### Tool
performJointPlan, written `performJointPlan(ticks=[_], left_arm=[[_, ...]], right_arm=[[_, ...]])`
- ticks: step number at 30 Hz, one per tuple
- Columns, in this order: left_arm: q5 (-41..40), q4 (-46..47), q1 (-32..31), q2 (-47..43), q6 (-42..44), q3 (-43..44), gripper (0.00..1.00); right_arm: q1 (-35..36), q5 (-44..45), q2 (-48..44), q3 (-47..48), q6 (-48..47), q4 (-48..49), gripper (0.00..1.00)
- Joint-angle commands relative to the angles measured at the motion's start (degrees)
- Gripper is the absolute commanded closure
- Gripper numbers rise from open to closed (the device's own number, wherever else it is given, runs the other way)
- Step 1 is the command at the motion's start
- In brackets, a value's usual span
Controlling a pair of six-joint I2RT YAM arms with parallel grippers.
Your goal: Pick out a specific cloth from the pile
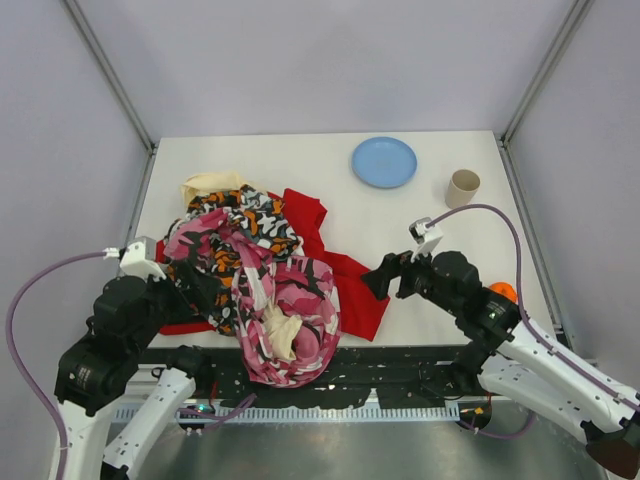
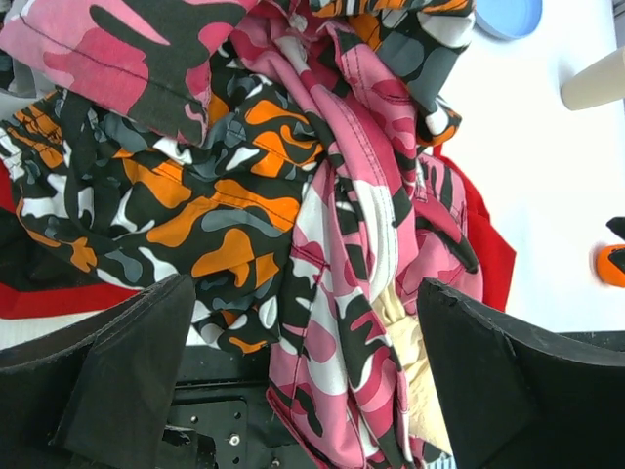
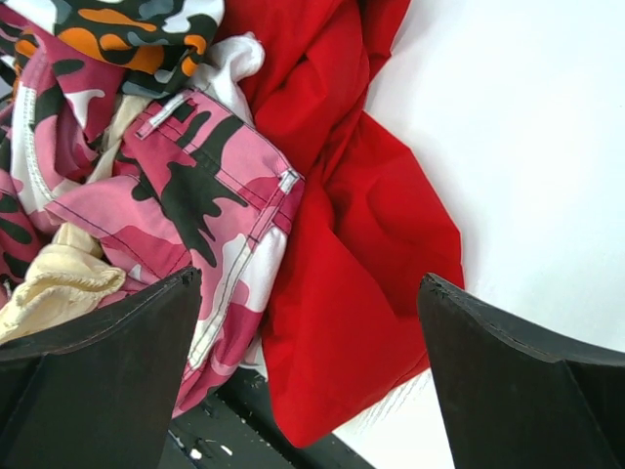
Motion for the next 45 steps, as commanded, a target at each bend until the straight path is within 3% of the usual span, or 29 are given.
performJointPlan(ticks=[1, 5, 12, 16, 20, 26, 27, 29, 30, 31, 36, 38, 41, 45], left_arm=[[1.69, -1.31, -0.1, 1.1, -0.79, -1.9, 0.0], [14.25, 0.43, -0.1, 1.46, -0.52, -6.81, 0.0], [35.44, 14.74, -0.19, 5.4, -4.03, -20.87, 0.0], [32.83, 22.49, -0.36, 10.67, -7.46, -26.07, 0.0], [25.02, 28.37, -0.98, 17.61, -10.62, -27.04, 0.0], [17.12, 35.16, -1.24, 31.05, -13.53, -23.8, 0.0], [14.57, 34.37, -1.24, 32.82, -13.44, -22.66, 0.03], [11.39, 33.06, -1.24, 36.24, -12.22, -20.55, 0.49], [10.33, 32.53, -1.24, 37.22, -12.04, -19.58, 0.8], [9.45, 31.48, -1.24, 37.92, -11.25, -18.62, 1.0], [3.4, 27.87, -1.24, 33.38, -8.17, -11.07, 1.0], [-2.74, 25.24, -1.24, 29.95, -6.94, -7.9, 1.0], [-11.1, 22.34, -0.89, 25.11, -4.75, -3.94, 1.0], [-14.29, 20.48, 2.26, 22.29, -1.93, 0.72, 1.0]], right_arm=[[0.18, 1.04, 1.72, 1.18, 0.58, 3.63, 0.05], [0.18, -1.07, 4.62, 0.91, -0.91, 7.32, 0.05], [0.18, -5.73, 14.62, 5.3, -2.41, 10.66, 0.05], [0.18, -6.09, 19.64, 7.41, -1.88, 12.51, 0.05], [0.18, -6.7, 23.51, 7.68, -1.44, 15.94, 0.05], [0.09, -4.86, 31.33, 12.33, -0.48, 19.63, 0.05], [0.18, -4.33, 33.6, 13.73, -0.39, 20.07, 0.05], [0.18, -4.33, 37.12, 15.67, 0.14, 22.0, 0.05], [0.18, -4.59, 38.62, 16.29, 0.05, 23.23, 0.05], [0.18, -5.03, 41.42, 18.12, 0.14, 23.67, 0.04], [0.18, -8.98, 52.58, 26.74, -0.91, 22.2, 0.0], [0.09, -9.16, 55.58, 29.91, -1.18, 21.31, 0.05], [0.09, -9.69, 57.97, 32.64, -0.83, 21.3, 0.06], [0.09, -9.52, 59.38, 34.04, -0.12, 23.15, 0.07]])
